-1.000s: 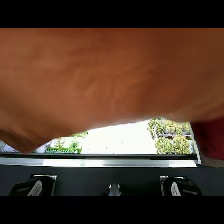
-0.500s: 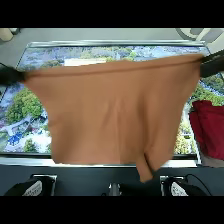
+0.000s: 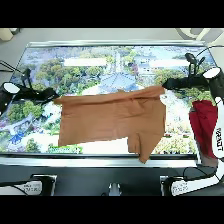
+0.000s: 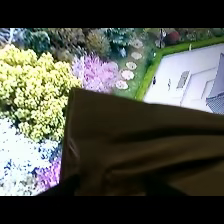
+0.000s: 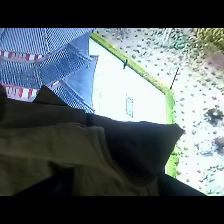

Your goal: Fold the shirts.

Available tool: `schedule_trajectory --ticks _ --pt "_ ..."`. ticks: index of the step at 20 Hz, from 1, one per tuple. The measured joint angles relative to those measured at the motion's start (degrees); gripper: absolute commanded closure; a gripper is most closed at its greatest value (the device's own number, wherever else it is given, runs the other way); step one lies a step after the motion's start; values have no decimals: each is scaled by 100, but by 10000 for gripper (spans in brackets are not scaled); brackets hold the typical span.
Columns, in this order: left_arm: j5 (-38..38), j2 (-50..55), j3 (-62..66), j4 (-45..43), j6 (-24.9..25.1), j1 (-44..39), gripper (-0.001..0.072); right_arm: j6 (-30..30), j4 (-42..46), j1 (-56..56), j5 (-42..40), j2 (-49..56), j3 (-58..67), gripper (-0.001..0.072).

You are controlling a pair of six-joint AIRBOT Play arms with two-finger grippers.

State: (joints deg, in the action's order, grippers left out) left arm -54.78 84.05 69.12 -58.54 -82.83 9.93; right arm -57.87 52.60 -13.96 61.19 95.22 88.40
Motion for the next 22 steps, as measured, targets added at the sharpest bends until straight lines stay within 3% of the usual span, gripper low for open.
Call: schedule_trajectory --ticks 1,2,6,7,8,13,17,18,21,22 --pt "-251 39 44 9 7 92 218 81 17 -85 186 -17 61 174" --pt "-586 59 81 -22 11 227 237 153 111 -214 459 -79 122 183" --pt "-2048 -254 -354 -455 35 793 213 391 804 -876 2033 -275 90 303" --pt "-2212 -415 -651 -518 66 874 166 422 935 -1008 2363 -323 -59 303" --pt "-2367 -597 -1038 -557 105 916 165 442 1064 -1113 2592 -376 -271 303" --pt "-2177 -1113 -2754 -671 339 859 166 610 1316 -1152 2944 -610 -1294 302" --pt "-1915 -1198 -3244 -511 426 669 179 662 1547 -935 2876 -658 -1582 294" --pt "-1814 -1215 -3309 -457 435 599 219 673 1624 -868 2846 -664 -1617 286" --pt "-1375 -1209 -3423 -293 332 365 593 678 1777 -654 2732 -673 -1755 219" --pt "-1211 -1207 -3440 -275 286 315 665 675 1829 -619 2704 -680 -1843 219"
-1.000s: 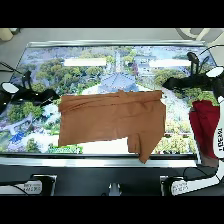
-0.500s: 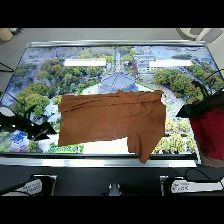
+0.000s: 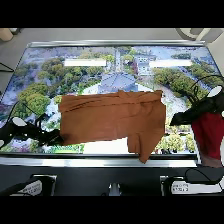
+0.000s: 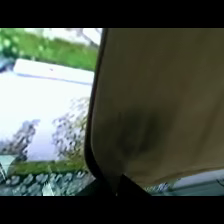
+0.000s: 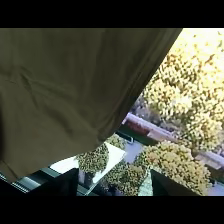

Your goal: Fold the shirts.

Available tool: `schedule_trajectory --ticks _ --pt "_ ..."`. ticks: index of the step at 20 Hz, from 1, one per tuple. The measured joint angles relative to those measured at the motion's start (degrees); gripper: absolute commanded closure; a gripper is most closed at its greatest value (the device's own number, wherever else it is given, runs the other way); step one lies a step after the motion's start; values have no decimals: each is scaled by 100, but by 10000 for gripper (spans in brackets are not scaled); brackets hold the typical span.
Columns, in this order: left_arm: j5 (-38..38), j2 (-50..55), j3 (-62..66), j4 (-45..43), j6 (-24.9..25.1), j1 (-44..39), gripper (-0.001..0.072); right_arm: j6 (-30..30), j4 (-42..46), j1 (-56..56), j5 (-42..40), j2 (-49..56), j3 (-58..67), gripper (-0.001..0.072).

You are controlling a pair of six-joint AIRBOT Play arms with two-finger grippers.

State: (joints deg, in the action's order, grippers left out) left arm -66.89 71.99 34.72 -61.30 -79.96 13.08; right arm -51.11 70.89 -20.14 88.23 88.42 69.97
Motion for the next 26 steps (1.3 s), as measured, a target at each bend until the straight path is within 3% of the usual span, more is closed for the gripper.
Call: schedule_trajectory --ticks 6,8,11,12,16,19,22,26 --pt "367 -114 -39 90 -144 -125 681 133 -280 92 -535 -138 -962 219" --pt "463 -238 -42 17 -144 -133 681 188 -476 105 -855 -166 -1257 252" --pt "470 -455 -37 2 -144 -131 680 212 -802 105 -1294 -188 -1558 477" --pt "439 -514 -31 44 -144 -131 681 219 -920 109 -1419 -186 -1617 682" --pt "284 -837 431 120 -138 -133 685 326 -1261 103 -1447 -278 -1401 694" --pt "177 -1473 1784 160 -68 -138 684 509 -1364 98 -1099 -870 -317 694" --pt "337 -2264 3921 101 -35 -142 683 546 -1139 101 -1134 -2087 1547 693" --pt "984 -3150 6253 -297 -129 -136 683 619 -452 98 -2310 -4054 3163 694"
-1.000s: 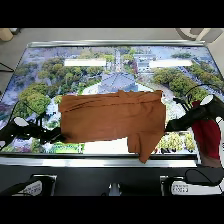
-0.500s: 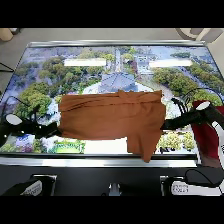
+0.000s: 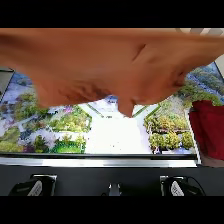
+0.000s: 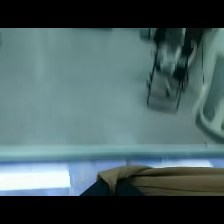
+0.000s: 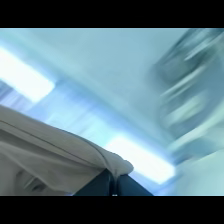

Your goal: Fold the shirts.

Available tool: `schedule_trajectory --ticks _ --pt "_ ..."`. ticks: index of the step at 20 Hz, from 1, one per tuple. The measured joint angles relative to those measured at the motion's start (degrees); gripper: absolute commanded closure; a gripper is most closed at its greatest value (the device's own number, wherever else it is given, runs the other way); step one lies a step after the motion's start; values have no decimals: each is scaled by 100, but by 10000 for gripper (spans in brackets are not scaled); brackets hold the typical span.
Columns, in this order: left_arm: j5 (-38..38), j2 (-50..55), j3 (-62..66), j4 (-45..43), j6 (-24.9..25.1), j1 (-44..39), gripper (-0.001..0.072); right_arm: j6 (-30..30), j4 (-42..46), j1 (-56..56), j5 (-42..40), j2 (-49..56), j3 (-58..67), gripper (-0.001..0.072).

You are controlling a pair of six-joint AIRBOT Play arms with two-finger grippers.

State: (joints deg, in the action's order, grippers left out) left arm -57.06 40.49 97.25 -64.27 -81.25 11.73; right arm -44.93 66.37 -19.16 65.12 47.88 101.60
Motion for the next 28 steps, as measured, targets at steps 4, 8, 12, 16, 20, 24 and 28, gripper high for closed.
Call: schedule_trajectory --ticks 4,8,12,16,20,24,28 --pt "151 -466 822 -164 -334 2 684 -74 511 -7 -560 -1113 435 695" --pt "-160 -562 1045 -308 -404 2 684 -256 717 -9 -527 -1320 560 694" --pt "-841 -306 1064 -647 -380 2 683 -608 828 -4 179 -815 599 695" --pt "-1952 472 407 -782 -339 -7 683 -793 828 39 1742 544 455 696" --pt "-1921 1526 -1158 -892 -155 -9 683 -925 979 516 2330 2212 -247 696" --pt "-1119 2771 -2022 -951 -90 -46 682 -1340 1069 1034 1408 3720 -610 694" --pt "-105 3945 -1939 -708 -79 -127 681 -1834 774 1213 -13 4605 -704 694"
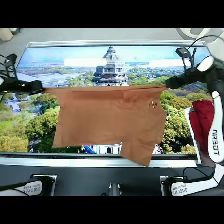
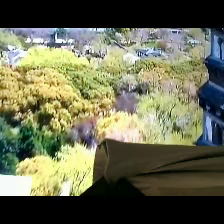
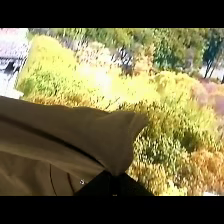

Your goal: Fold the shirts.

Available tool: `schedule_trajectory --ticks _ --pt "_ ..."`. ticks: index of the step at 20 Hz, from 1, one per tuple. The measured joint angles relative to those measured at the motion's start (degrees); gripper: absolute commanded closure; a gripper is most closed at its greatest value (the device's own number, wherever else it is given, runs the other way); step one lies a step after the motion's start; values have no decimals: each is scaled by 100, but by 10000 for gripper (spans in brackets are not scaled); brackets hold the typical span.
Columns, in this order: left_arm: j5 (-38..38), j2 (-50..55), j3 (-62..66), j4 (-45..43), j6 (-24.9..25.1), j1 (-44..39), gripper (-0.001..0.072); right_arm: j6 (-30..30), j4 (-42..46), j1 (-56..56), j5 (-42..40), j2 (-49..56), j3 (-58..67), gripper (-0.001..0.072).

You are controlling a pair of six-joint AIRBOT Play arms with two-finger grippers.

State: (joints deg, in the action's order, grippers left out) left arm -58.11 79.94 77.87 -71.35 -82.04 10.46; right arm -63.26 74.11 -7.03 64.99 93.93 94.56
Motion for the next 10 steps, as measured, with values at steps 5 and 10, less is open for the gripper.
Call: schedule_trajectory --ticks 5,10 --pt "404 1215 590 446 -79 -31 681 -212 -216 52 -785 442 -22 693" --pt "-922 1572 737 365 72 -83 682 138 284 103 868 503 -262 693"
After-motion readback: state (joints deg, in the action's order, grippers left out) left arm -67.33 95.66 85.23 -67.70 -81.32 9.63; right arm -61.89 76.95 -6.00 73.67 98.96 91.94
